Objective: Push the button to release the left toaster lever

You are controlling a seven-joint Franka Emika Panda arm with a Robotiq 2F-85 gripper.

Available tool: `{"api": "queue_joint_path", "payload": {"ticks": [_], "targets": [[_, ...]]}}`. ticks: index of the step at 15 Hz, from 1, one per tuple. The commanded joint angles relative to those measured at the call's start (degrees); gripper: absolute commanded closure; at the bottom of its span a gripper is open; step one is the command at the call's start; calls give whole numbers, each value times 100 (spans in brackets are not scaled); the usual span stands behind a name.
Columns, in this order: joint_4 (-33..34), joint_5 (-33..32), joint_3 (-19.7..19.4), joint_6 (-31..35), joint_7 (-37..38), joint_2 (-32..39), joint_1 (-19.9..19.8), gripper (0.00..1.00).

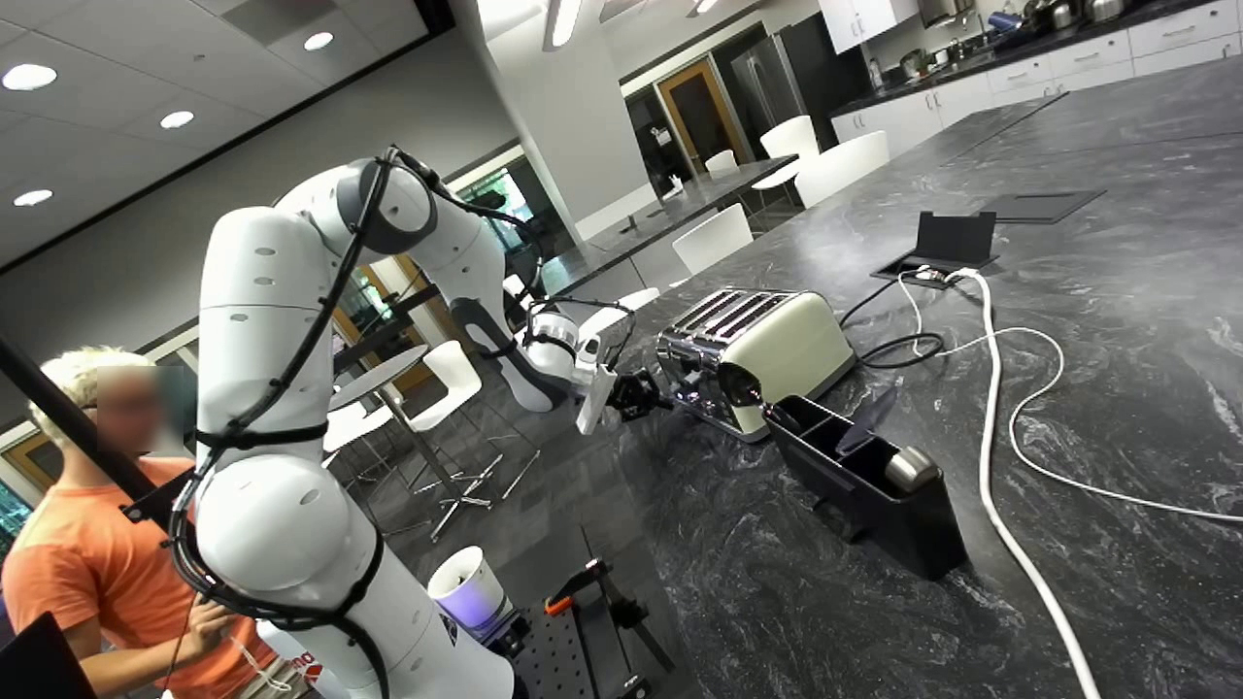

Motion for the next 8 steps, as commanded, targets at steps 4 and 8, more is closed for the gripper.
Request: {"api": "queue_joint_path", "payload": {"ticks": [4,8], "targets": [[139,-214,142,-291,181,104,-112,100],[175,-225,139,-327,166,116,-111,100]]}}
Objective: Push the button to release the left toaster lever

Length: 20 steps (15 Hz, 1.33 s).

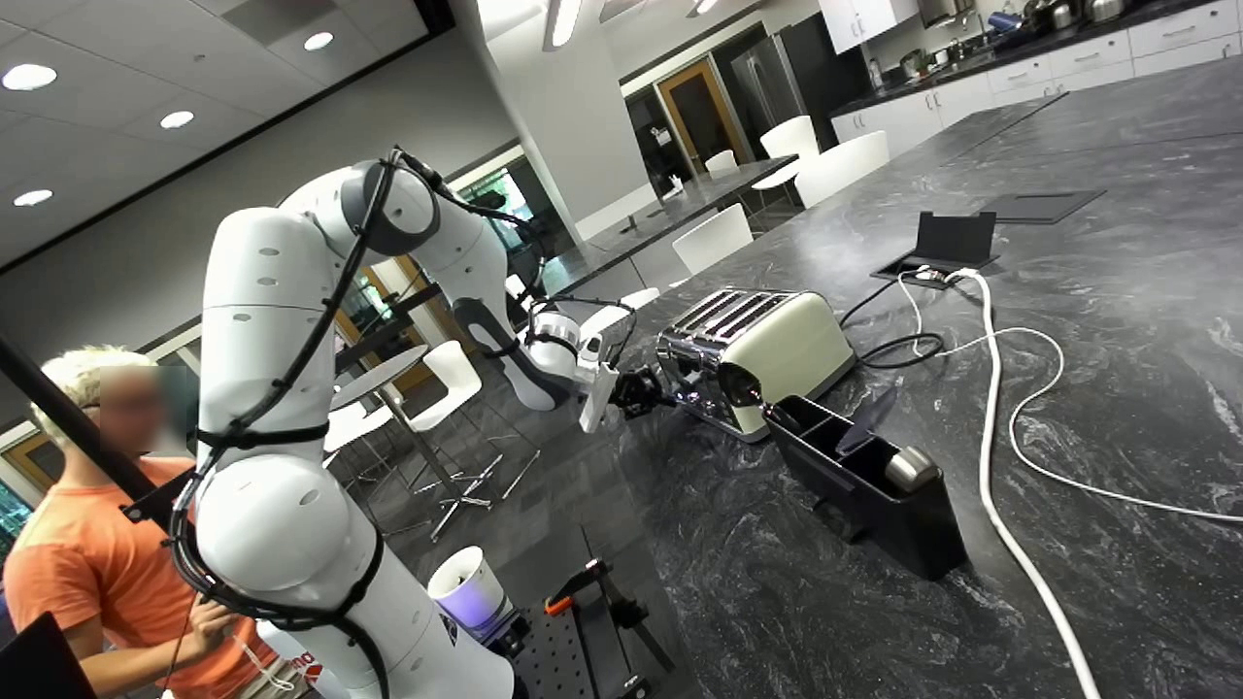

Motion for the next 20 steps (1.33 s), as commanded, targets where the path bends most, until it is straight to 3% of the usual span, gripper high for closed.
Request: {"api": "queue_joint_path", "payload": {"ticks": [1,16,20], "targets": [[87,-176,122,-226,162,63,-98,100],[290,-315,74,-365,62,265,-103,100],[94,-85,244,-772,-19,56,30,100]]}}
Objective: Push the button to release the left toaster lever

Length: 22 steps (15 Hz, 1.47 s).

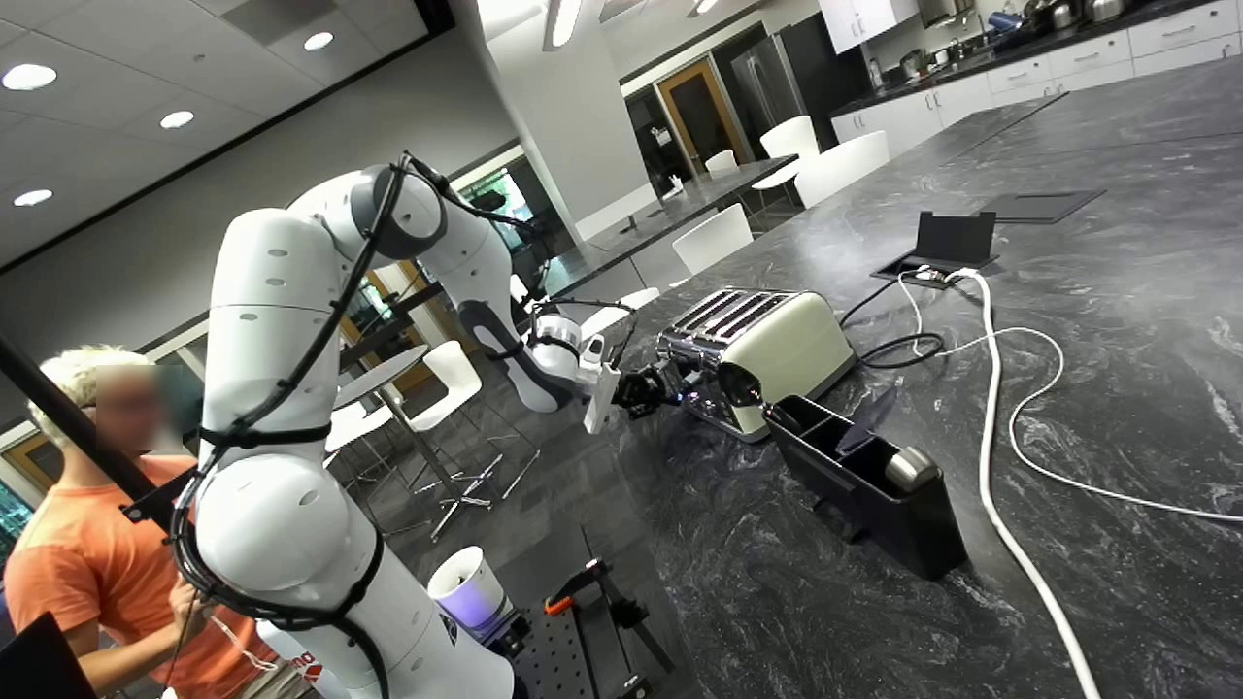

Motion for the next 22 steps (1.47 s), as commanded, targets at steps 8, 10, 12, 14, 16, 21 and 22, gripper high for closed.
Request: {"api": "queue_joint_path", "payload": {"ticks": [8,10,12,14,16,21,22], "targets": [[-1072,1653,1018,-1141,51,-1284,150,100],[-1420,1878,1137,-1280,228,-1793,214,100],[-1750,2000,1218,-1330,346,-2314,236,100],[-2013,2035,1286,-1169,353,-2789,193,100],[-2213,2081,1330,-1033,327,-3226,154,100],[-2574,2453,1198,-140,180,-4023,21,100],[-2641,2526,1148,60,148,-4155,-1,100]]}}
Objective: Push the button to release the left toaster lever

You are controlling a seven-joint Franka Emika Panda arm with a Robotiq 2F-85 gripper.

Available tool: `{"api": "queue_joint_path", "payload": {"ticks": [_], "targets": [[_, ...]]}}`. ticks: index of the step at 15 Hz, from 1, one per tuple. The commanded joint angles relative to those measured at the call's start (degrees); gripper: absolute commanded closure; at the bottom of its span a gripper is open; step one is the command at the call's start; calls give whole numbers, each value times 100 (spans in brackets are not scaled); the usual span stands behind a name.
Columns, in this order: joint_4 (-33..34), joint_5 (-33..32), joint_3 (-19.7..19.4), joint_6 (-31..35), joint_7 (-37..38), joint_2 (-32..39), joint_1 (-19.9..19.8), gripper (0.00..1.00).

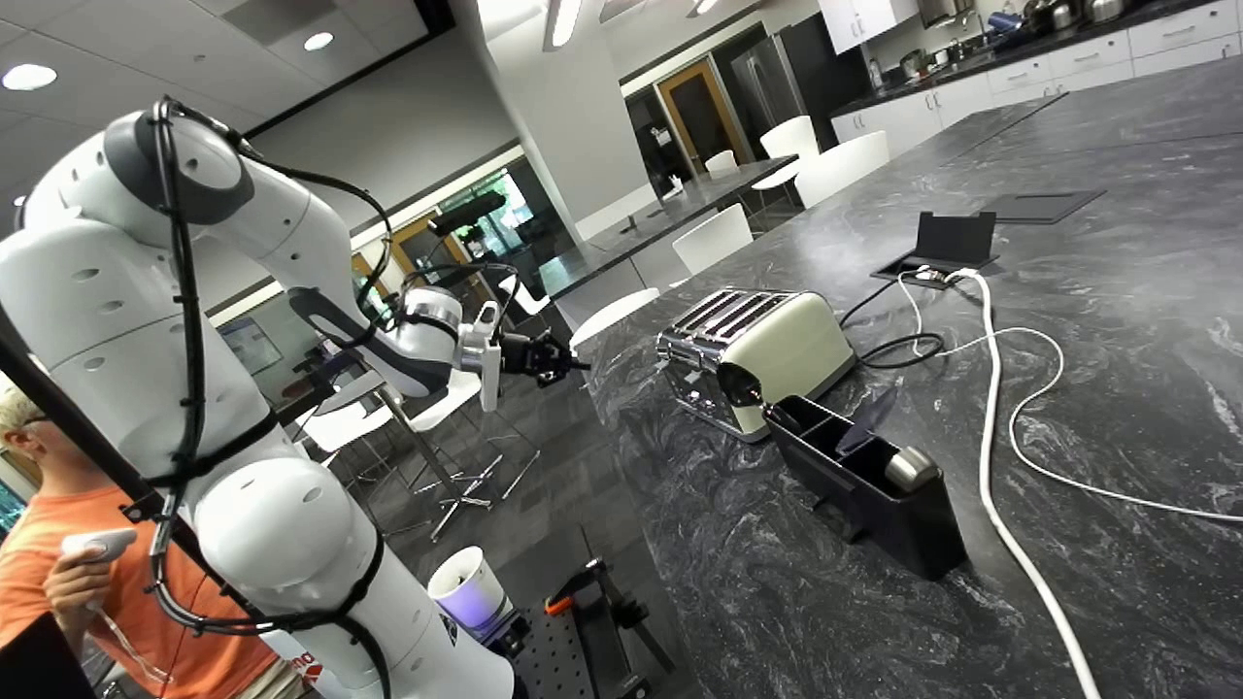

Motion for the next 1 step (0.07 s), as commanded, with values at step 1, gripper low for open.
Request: {"api": "queue_joint_path", "payload": {"ticks": [1], "targets": [[-438,289,-145,752,-129,-733,-153,100]]}}
